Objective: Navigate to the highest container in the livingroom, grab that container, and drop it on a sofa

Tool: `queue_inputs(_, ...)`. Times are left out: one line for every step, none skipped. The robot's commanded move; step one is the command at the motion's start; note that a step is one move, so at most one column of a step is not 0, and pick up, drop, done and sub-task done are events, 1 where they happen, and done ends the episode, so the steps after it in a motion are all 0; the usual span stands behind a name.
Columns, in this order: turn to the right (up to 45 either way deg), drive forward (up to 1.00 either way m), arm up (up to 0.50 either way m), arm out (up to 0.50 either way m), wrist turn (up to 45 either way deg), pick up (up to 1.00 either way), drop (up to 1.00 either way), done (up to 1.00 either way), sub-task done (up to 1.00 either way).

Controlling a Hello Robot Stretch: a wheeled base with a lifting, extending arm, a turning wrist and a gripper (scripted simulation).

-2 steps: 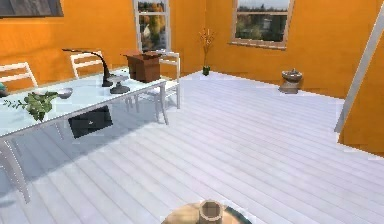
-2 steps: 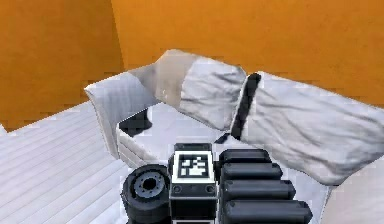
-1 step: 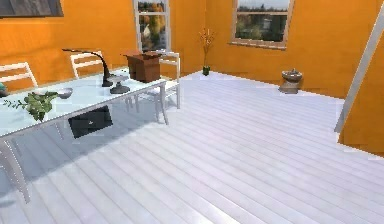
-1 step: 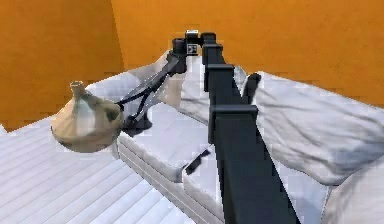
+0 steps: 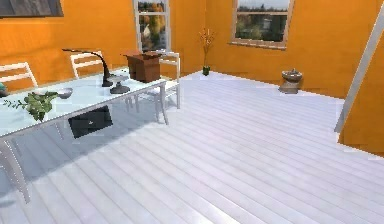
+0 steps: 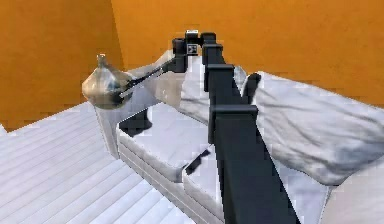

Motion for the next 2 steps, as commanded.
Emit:
queue_inputs(0.0,0.0,0.0,0.0,45.0,0.0,0.0,0.0,0.0)
queue_inputs(0.0,0.0,0.0,0.0,45.0,0.0,0.0,0.0,0.0)
